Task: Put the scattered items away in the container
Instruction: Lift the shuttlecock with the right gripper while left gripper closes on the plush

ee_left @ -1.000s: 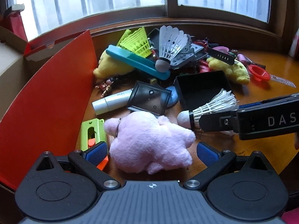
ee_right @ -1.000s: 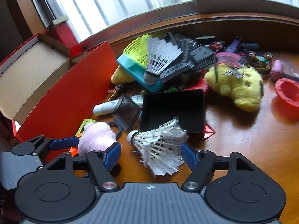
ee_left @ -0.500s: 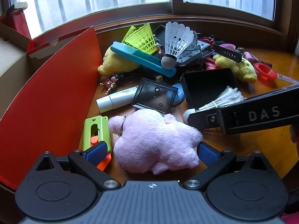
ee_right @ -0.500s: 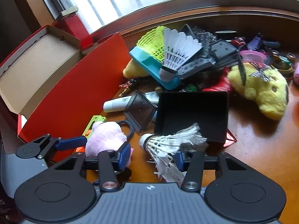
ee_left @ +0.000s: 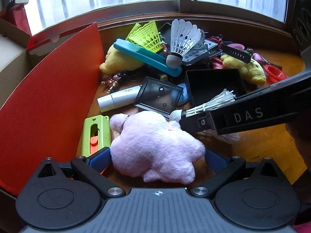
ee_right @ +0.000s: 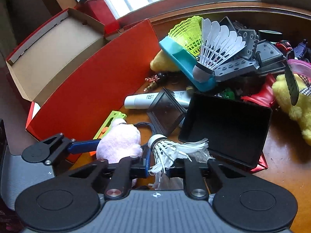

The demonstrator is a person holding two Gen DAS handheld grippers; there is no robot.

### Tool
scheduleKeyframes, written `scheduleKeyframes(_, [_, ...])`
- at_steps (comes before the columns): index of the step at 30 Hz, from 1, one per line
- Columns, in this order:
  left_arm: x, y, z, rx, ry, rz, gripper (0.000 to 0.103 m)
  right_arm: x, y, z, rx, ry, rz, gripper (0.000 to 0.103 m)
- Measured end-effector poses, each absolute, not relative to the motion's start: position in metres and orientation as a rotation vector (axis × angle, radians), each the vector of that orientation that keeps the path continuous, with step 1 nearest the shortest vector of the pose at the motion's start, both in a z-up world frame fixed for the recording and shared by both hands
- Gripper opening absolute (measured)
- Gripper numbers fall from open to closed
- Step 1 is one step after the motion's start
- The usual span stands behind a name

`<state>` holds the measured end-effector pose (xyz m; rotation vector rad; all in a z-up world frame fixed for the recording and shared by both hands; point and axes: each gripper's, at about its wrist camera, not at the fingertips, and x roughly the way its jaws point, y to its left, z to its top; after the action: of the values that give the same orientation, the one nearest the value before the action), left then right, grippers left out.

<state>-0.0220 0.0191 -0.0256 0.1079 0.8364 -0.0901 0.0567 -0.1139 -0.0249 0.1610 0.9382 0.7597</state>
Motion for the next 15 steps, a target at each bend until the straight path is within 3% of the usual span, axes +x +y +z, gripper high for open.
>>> scheduleKeyframes(15, [-0.012,0.022,-0.034,0.119,0.823,-0.092,0.103,0.044,-0.144,-0.022,0.361,0.881,0.733,0.009])
